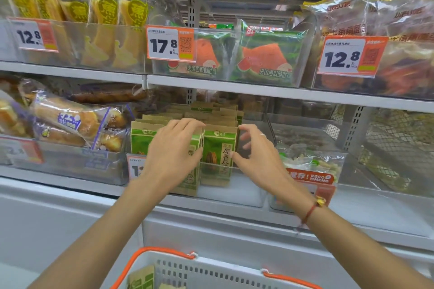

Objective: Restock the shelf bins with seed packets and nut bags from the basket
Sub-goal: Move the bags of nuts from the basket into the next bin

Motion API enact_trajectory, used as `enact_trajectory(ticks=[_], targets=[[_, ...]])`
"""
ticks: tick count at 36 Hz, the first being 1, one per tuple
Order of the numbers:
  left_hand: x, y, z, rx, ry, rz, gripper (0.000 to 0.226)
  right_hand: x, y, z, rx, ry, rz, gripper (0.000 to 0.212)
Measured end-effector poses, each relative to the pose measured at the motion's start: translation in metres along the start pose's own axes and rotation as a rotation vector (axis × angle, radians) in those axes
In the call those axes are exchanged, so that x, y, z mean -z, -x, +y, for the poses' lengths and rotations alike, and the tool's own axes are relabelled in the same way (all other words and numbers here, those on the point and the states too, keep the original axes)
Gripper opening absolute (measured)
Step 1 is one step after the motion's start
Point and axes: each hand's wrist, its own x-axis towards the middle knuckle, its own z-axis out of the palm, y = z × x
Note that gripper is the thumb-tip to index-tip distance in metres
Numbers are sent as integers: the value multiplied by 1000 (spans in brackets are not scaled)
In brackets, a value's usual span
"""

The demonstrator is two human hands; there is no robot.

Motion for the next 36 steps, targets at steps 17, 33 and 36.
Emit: enact_trajectory(ticks=[17, 33, 36], targets=[[11, 218, -63, 824, 44, -540, 9, -140, 134, 2, 66, 229, -932, 26], [-99, 329, -51, 719, 285, -922, 55, -272, 210, 14, -1013, -648, -810, 71], [-109, 325, -50, 753, 215, -949, 48, -285, 204, 13, -1066, -615, -739, 85]])
